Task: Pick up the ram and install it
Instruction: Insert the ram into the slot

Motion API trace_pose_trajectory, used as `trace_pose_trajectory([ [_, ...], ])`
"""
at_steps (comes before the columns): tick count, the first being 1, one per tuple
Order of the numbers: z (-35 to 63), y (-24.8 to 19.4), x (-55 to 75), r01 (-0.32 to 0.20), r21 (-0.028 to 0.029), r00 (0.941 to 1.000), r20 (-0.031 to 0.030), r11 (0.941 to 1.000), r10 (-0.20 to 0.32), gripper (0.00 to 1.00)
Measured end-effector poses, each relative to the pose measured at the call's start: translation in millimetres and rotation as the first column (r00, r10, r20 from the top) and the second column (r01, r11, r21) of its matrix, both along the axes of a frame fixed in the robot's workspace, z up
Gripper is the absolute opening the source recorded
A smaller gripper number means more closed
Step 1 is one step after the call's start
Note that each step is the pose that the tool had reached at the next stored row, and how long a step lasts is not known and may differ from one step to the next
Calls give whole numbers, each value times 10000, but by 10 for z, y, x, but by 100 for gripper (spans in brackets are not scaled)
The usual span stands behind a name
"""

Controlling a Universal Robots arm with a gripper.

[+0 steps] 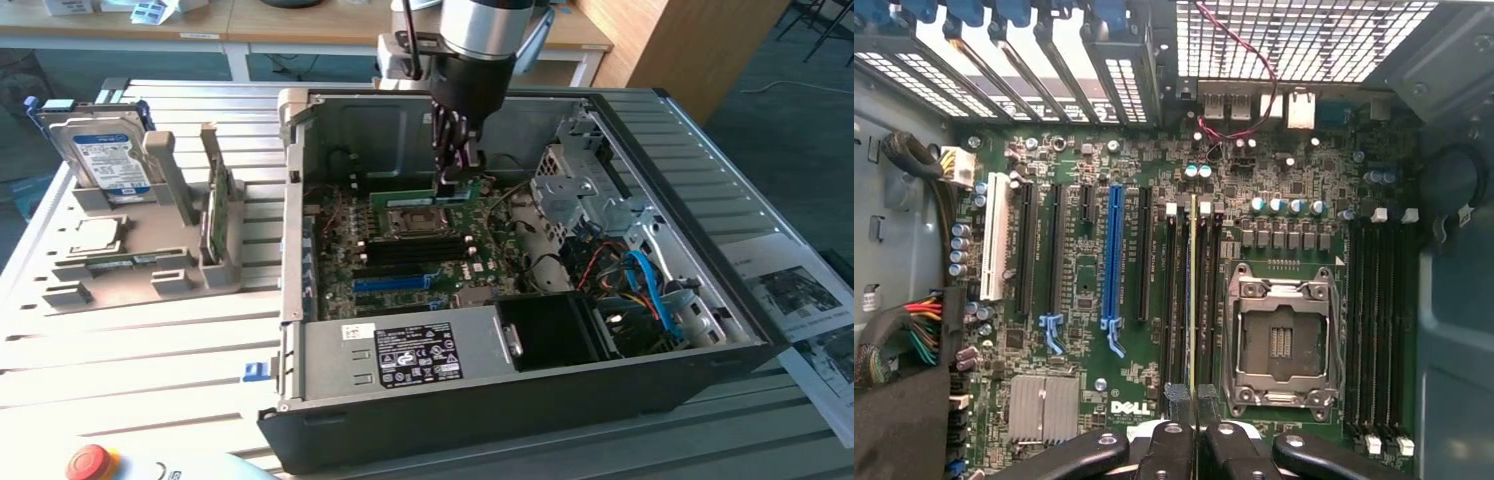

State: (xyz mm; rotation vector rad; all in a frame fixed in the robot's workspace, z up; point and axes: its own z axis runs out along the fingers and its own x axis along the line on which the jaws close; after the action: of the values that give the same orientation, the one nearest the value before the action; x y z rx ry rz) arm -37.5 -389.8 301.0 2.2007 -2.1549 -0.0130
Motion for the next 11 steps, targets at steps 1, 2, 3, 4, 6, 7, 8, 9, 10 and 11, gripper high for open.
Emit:
trace_pose_trajectory([
  [1, -6, 0, 0, 0, -2, 10000, 0, 10000, 0, 12],
  [2, -13, 0, 0, 0, -4, 10000, 0, 10000, 0, 12],
  [3, -19, 0, 0, 1, -8, 10000, 0, 10000, -1, 12],
  [4, -28, 0, 0, 1, -11, 10000, -1, 10000, -1, 12],
  [6, -51, 0, 0, 4, -23, 10000, 1, 10000, -4, 12],
  [7, -64, 0, 0, 4, -29, 10000, 1, 10000, -4, 12],
  [8, -77, 0, 0, 4, -33, 10000, 1, 10000, -4, 12],
  [9, -91, 0, 0, 5, -38, 10000, 2, 10000, -5, 12],
  [10, -104, 0, 0, 6, -43, 10000, 2, 10000, -6, 12],
  [11, -118, 0, 0, 6, -48, 10000, 2, 10000, -6, 12],
])
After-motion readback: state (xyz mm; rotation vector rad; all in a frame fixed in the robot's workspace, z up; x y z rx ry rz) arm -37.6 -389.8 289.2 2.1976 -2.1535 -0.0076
